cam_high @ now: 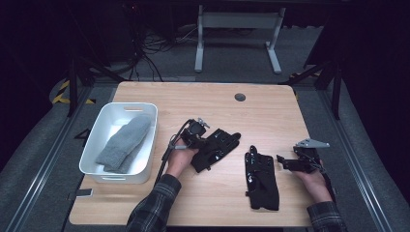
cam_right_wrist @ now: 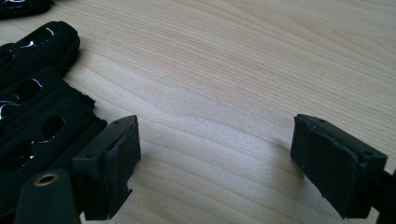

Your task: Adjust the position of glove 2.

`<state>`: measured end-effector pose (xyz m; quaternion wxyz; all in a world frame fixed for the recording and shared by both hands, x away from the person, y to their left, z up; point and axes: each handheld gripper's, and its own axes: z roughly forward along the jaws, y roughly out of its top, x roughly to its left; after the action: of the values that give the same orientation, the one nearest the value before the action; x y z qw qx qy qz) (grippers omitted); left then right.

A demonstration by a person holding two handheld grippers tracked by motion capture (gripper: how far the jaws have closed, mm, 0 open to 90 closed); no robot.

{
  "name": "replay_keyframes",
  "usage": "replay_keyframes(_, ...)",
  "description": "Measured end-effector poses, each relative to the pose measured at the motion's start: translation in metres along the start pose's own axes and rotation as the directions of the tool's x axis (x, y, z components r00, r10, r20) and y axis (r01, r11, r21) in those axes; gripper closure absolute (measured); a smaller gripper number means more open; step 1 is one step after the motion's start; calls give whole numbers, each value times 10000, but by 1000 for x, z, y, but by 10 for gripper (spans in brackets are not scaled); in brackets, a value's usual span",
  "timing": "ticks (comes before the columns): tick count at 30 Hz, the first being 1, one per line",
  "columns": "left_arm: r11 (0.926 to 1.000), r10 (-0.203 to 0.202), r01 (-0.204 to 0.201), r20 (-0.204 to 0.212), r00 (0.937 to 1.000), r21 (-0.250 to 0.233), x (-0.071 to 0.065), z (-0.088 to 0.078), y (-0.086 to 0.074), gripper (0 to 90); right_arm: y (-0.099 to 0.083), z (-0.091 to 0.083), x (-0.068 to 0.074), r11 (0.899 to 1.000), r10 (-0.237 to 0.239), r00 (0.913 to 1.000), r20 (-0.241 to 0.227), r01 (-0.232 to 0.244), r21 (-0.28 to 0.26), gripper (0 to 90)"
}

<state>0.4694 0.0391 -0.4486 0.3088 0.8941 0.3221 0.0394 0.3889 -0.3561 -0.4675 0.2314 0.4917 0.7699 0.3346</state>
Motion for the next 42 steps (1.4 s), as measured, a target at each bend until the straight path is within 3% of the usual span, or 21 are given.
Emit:
replay_keyframes(5, 9999, 134, -133, 342, 9993, -27, -9, -8, -15, 900, 0, 0, 0, 10000, 2, 10000, 1, -2, 2, 164)
replay_keyframes(13, 9980, 624, -627, 410, 9972, 57, -34, -22, -42, 900, 0, 0, 0, 10000, 0, 10000, 2, 0, 6, 164)
replay_keyframes(18, 9968, 799, -799, 422, 9959, -2, -43, -26, -51, 900, 0, 0, 0, 10000, 4, 10000, 8, -4, 5, 164)
replay_keyframes(20, 9983, 546, -530, 710, 9960, -240, -39, -26, -54, 900, 0, 0, 0, 10000, 10, 10000, 7, -10, 7, 164)
replay_keyframes(24, 9981, 450, -416, 769, 9960, -452, -36, -30, -55, 891, 0, 0, 0, 10000, 11, 10000, 17, -11, 4, 164)
replay_keyframes(27, 9970, 325, -283, 571, 9978, -719, -35, -38, -57, 717, 0, 0, 1, 10000, 19, 10000, 27, -19, 5, 164)
replay_keyframes(31, 9965, 70, -57, 149, 9999, -838, -31, -45, -63, 611, 0, 0, 1, 10000, 25, 10000, 35, -25, 5, 164)
replay_keyframes(38, 9951, -328, 359, 352, 9988, -924, -23, -40, -66, 597, 0, 0, 1, 10000, 29, 10000, 30, -29, 6, 164)
replay_keyframes(42, 9964, -247, 269, 283, 9993, -805, -25, -35, -65, 608, 0, 0, 1, 10000, 26, 10000, 29, -26, 4, 164)
